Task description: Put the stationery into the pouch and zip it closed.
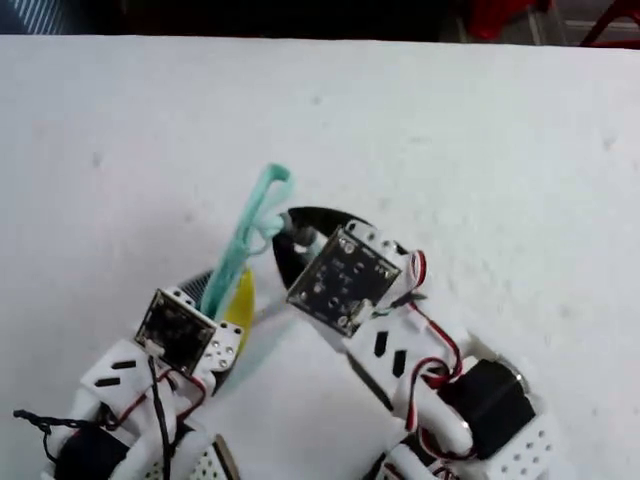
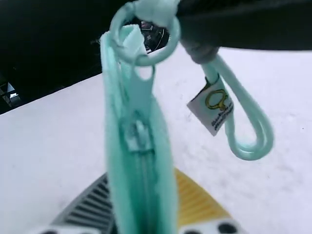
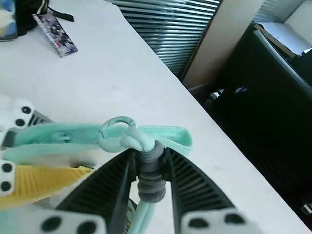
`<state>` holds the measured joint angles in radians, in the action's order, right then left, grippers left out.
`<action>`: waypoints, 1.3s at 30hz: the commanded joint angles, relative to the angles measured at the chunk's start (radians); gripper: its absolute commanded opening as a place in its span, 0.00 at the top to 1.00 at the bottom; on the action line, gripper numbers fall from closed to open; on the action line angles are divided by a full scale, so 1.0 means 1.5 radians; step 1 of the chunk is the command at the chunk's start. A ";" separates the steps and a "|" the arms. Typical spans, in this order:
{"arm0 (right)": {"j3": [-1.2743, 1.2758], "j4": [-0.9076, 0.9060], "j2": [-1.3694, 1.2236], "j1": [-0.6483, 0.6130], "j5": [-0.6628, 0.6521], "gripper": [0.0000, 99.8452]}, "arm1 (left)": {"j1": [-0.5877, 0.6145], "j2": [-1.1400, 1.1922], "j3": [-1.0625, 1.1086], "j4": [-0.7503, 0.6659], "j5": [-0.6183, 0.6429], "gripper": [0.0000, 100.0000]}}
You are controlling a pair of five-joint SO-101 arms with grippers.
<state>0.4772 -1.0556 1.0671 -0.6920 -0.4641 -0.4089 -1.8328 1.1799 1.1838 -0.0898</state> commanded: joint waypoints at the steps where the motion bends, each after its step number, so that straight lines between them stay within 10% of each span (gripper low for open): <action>1: -0.003 0.049 -0.020 0.046 0.002 0.98 | 0.001 0.006 -0.011 0.004 0.001 0.98; 39: -0.060 0.111 -0.120 0.216 -0.044 0.98 | -0.066 0.006 -0.011 0.017 -0.072 0.98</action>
<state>0.4312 -0.9099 0.8922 -0.4588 -0.5148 -0.4872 -1.8313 1.1784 1.1792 -0.1849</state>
